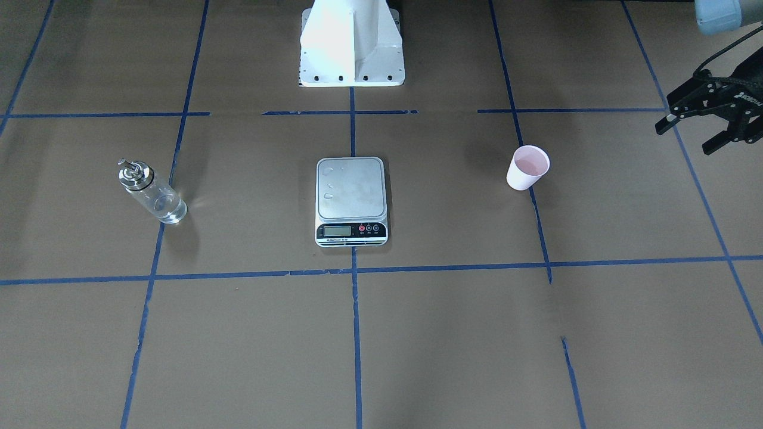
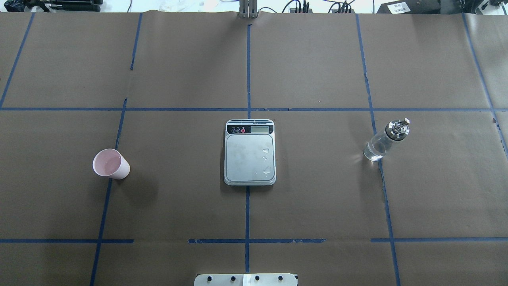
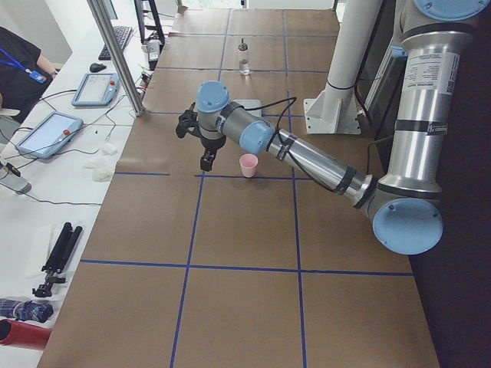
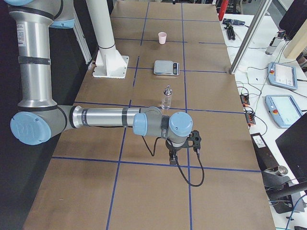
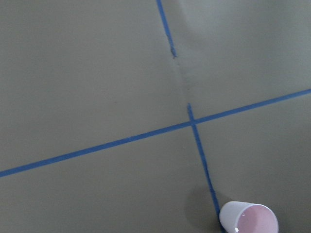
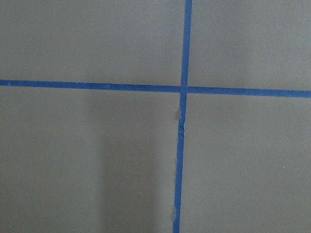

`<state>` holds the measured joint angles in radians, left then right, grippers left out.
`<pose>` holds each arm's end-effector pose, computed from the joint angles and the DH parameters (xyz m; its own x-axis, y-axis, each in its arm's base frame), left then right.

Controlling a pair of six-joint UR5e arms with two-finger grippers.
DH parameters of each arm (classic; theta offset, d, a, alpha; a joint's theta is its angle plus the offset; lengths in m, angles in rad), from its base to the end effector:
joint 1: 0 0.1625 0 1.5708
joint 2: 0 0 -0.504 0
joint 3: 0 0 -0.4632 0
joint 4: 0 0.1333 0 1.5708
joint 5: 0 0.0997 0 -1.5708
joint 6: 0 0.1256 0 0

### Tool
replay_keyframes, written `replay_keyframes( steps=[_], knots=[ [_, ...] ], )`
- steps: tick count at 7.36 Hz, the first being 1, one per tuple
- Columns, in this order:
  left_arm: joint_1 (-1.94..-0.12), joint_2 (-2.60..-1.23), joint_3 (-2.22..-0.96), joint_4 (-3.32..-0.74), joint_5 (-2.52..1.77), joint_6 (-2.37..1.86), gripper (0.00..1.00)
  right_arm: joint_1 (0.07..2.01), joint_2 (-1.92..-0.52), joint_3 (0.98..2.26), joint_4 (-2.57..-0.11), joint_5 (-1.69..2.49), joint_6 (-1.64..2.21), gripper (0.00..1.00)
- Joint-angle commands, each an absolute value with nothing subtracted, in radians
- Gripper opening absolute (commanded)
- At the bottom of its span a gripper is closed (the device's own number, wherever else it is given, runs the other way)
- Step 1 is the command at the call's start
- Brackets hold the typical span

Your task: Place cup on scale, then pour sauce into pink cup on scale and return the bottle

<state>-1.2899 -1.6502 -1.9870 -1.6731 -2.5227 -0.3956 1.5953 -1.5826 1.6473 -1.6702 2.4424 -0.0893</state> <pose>0.1285 -0.5571 0.4487 0.4854 0.2489 -0.8381 -0.0456 0.9645 0.2600 0.0507 -0.5520 0.7208 0.6424 -0.0470 0.7649 0.0329 0.9989 0.0337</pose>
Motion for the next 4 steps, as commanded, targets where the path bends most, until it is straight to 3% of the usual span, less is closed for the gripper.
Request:
replay_keyframes(
  steps=[1, 4],
  knots=[
    [-1.155, -1.652, -2.061, -1.690, -2.372, -0.711, 1.00, 1.592, -1.580, 1.730, -1.672, 2.428, -0.092, 1.00],
    [-0.845, -1.625, -2.072, -1.846, -2.101, -1.266, 1.00, 1.588, -1.575, 1.778, -1.671, 2.445, -0.087, 1.00]
  ],
)
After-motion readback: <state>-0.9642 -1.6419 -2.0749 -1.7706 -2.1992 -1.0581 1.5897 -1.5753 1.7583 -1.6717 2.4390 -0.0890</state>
